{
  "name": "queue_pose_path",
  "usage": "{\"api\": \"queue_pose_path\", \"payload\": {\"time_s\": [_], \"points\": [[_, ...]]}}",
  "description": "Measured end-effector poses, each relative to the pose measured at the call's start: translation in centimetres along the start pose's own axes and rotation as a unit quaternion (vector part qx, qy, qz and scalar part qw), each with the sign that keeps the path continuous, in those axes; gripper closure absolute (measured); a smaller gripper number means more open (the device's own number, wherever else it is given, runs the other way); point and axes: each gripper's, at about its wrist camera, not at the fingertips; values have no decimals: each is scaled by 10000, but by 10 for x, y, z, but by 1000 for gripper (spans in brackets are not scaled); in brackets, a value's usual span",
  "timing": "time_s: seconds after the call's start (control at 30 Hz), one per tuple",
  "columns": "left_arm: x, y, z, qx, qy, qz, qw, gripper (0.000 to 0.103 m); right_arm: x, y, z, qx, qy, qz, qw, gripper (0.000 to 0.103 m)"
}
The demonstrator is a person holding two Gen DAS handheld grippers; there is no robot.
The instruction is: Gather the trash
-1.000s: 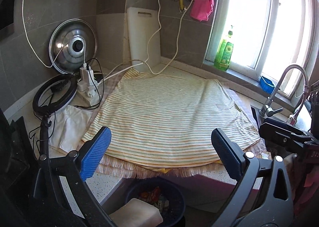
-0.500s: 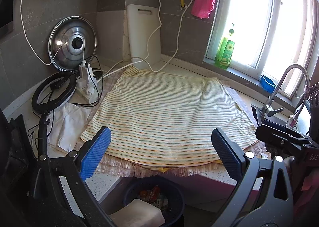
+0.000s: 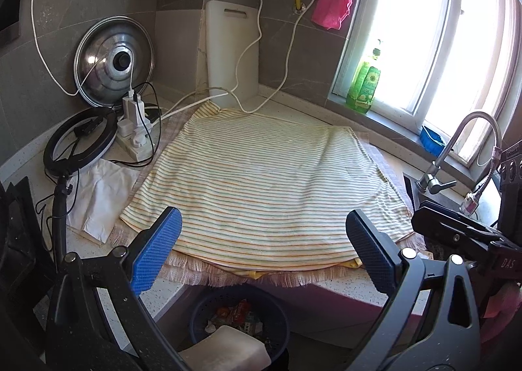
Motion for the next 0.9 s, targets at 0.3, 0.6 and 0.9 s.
{"api": "queue_pose_path", "payload": {"time_s": [0.3,0.6,0.9], "points": [[0,0,1,-1,3,-9,10000,1,-1,-3,2,90,-4,-16,10000,0],[0,-1,2,4,16,-7,10000,1,-2,-5,5,126,6,-27,9999,0],[1,0,2,47,-40,-68,10000,1,-2,-8,10,233,-17,-66,9997,0]]}}
Point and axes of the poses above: each gripper's, at about its wrist camera, not at the fingertips, and x roughly the way its jaws point, z to its right, y to its top, and after that the axes turned 5 degrees about -z, right-handed
